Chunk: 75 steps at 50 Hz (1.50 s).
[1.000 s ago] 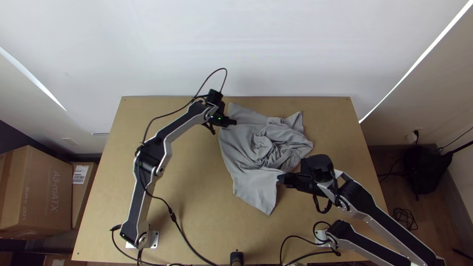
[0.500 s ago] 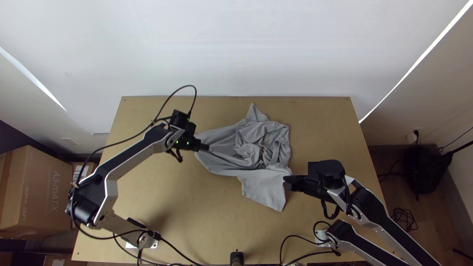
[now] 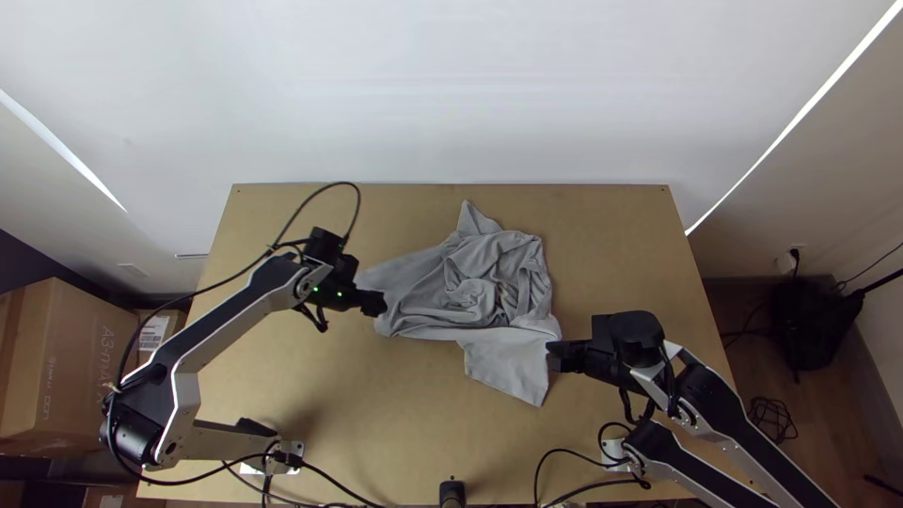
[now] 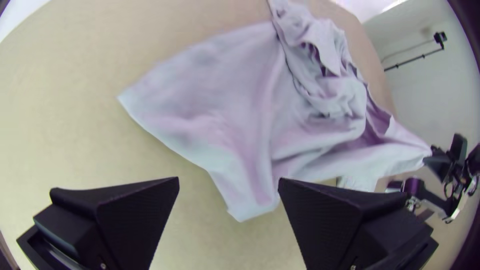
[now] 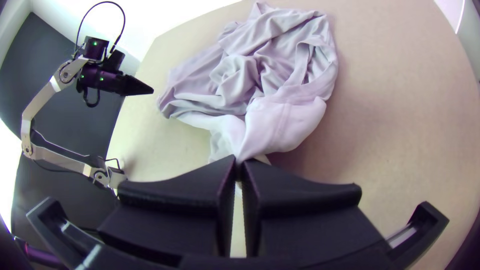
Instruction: Fold the t-shirt
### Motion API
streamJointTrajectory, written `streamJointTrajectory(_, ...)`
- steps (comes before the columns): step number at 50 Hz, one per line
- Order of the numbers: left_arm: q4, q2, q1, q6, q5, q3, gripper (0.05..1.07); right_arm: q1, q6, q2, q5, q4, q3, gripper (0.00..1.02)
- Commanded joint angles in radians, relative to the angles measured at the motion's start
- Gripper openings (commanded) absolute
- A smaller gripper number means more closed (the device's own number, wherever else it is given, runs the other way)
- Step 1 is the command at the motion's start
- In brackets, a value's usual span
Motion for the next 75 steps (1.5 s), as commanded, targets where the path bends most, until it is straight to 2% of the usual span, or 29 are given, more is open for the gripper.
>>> streamJointTrajectory(1, 0.034, 0.001, 0.052, -0.012, 0.012, 0.006, 1.02, 0.004, -0.009, -0.016, 0.007, -0.007, 0.0, 0.02)
streamJointTrajectory(15, 0.12, 0.098, 0.15, -0.037, -0.012, -0.002, 1.02, 0.002, -0.009, -0.017, 0.016, 0.007, -0.003, 0.02)
streamJointTrajectory(29, 0.233, 0.218, 0.167, -0.05, -0.046, 0.012, 1.01, -0.01, -0.001, -0.028, 0.021, 0.024, -0.014, 0.02)
streamJointTrajectory(42, 0.267, 0.325, 0.161, -0.055, -0.065, 0.066, 1.01, -0.013, -0.001, -0.04, 0.024, 0.03, -0.024, 0.02)
streamJointTrajectory(49, 0.296, 0.354, 0.147, -0.07, -0.063, 0.084, 0.83, -0.016, -0.001, -0.04, 0.024, 0.041, -0.029, 0.02)
streamJointTrajectory(53, 0.295, 0.365, 0.124, -0.083, -0.062, 0.09, 0.66, -0.019, -0.001, -0.04, 0.024, 0.045, -0.029, 0.02)
streamJointTrajectory(56, 0.293, 0.359, 0.099, -0.087, -0.062, 0.084, 0.56, -0.027, -0.003, -0.04, 0.027, 0.045, -0.027, 0.02)
streamJointTrajectory(59, 0.293, 0.346, 0.079, -0.083, -0.057, 0.069, 0.52, -0.036, -0.006, -0.04, 0.029, 0.045, -0.029, 0.02)
streamJointTrajectory(65, 0.299, 0.32, 0.07, -0.073, -0.051, 0.04, 0.3, -0.057, -0.009, -0.04, 0.041, 0.045, -0.031, 0.02)
streamJointTrajectory(69, 0.321, 0.285, 0.073, -0.067, -0.048, 0.015, 0.09, -0.103, -0.021, -0.04, 0.042, 0.045, -0.024, 0.02)
streamJointTrajectory(75, 0.312, 0.23, 0.106, -0.058, -0.048, 0.006, 0.08, -0.194, -0.061, -0.039, 0.041, 0.05, 0.005, 0.02)
